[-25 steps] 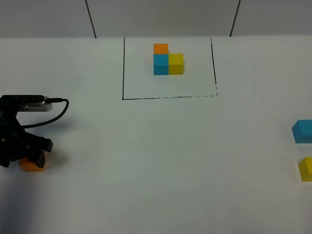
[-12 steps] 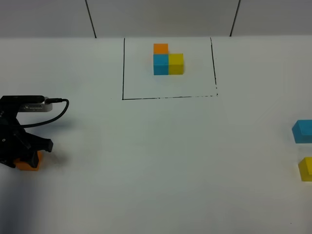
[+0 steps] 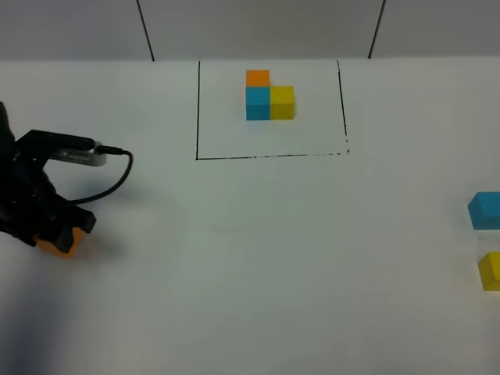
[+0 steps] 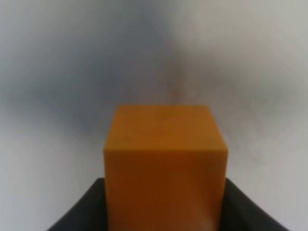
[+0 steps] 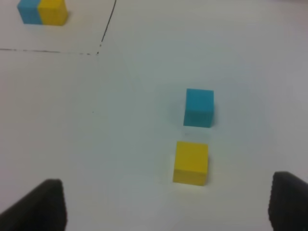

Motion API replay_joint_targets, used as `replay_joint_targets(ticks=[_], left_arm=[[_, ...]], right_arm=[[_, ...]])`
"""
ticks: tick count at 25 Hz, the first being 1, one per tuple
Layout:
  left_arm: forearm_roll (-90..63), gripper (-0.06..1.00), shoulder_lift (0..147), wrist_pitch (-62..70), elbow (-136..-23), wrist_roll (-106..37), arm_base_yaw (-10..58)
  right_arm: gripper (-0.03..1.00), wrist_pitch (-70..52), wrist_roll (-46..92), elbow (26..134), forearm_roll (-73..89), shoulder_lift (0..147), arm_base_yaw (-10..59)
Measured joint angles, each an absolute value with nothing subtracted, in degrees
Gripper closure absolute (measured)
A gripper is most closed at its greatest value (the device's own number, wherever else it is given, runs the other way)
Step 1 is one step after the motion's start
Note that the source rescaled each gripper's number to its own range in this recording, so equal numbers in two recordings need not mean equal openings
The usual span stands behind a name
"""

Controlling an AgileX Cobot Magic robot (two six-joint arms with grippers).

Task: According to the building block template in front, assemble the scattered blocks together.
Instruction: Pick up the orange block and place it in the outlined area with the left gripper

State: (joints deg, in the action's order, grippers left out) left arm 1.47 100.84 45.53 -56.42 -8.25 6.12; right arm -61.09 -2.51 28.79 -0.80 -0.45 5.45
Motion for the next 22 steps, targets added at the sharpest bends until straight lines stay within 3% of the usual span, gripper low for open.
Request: replay_joint_targets(ticks=[9,22], left_arm=[[7.5,0.94,103.0,51.1,-68.0,-22.5,20.9],[7.8,0.94,119.8,59.7,-92.7,-34.3,31.3]], right_arm=[[0.25,-61.1,-2.5,28.8,-0.8,-0.5,5.5],[0.25,-61.1,-2.5,28.8,-0.7,-0.5,5.5]])
